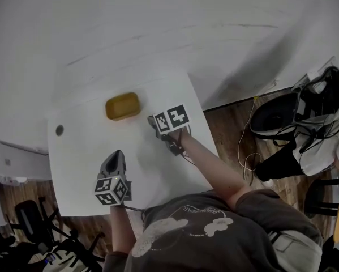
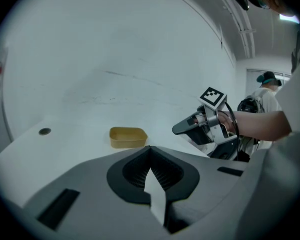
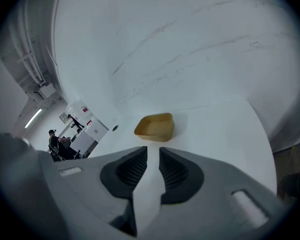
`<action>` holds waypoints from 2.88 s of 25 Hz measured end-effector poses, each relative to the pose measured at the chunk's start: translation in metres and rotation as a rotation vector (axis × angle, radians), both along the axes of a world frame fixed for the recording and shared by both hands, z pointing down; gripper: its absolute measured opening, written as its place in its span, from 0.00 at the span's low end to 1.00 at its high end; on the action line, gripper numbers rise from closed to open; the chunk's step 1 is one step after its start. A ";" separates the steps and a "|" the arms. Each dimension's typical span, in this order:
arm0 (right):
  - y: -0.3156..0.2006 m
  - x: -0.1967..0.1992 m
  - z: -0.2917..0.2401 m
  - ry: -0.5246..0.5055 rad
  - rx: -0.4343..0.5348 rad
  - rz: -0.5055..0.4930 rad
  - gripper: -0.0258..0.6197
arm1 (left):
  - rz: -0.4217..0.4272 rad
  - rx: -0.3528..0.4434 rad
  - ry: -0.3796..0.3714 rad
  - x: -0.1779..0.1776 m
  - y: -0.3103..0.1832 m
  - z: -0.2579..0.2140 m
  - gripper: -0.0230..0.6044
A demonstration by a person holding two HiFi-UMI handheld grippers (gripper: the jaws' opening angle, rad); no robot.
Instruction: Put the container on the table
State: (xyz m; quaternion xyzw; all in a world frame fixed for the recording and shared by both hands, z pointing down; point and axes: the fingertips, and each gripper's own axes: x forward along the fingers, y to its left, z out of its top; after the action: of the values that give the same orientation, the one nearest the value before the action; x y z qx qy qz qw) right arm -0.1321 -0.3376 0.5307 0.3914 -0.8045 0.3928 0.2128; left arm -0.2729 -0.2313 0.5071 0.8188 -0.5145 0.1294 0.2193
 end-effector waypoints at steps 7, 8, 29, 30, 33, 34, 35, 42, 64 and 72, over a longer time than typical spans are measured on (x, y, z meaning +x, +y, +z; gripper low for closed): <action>0.035 0.021 -0.004 0.003 0.020 -0.065 0.04 | -0.024 0.039 -0.011 0.030 0.022 -0.016 0.03; 0.041 0.024 -0.003 -0.004 0.024 -0.077 0.04 | -0.028 0.044 -0.010 0.035 0.027 -0.016 0.03; 0.147 0.116 0.004 -0.046 0.025 -0.277 0.04 | -0.151 0.053 -0.027 0.139 0.111 -0.017 0.03; 0.149 0.119 0.005 -0.053 0.016 -0.276 0.04 | -0.163 0.049 -0.025 0.140 0.116 -0.017 0.03; 0.159 0.125 0.012 -0.079 -0.015 -0.273 0.04 | -0.189 0.032 -0.024 0.143 0.134 -0.012 0.03; 0.162 0.126 0.014 -0.085 -0.021 -0.274 0.04 | -0.195 0.025 -0.024 0.144 0.141 -0.009 0.03; 0.165 0.127 0.016 -0.089 -0.024 -0.276 0.04 | -0.201 0.019 -0.023 0.144 0.146 -0.007 0.03; 0.185 0.128 0.023 -0.080 -0.024 -0.304 0.04 | -0.232 0.008 -0.004 0.142 0.170 0.002 0.03; 0.268 0.121 -0.007 -0.035 0.075 -0.313 0.04 | -0.258 0.057 0.055 0.133 0.274 -0.008 0.03; 0.302 0.132 -0.028 0.018 0.217 -0.305 0.04 | -0.271 0.070 0.066 0.141 0.315 -0.014 0.03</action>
State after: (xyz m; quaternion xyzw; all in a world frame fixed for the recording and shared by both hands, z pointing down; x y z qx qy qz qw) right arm 0.0003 -0.0359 0.5030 0.2893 -0.8902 0.2632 0.2336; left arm -0.1321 0.0832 0.4935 0.7528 -0.6170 0.0535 0.2228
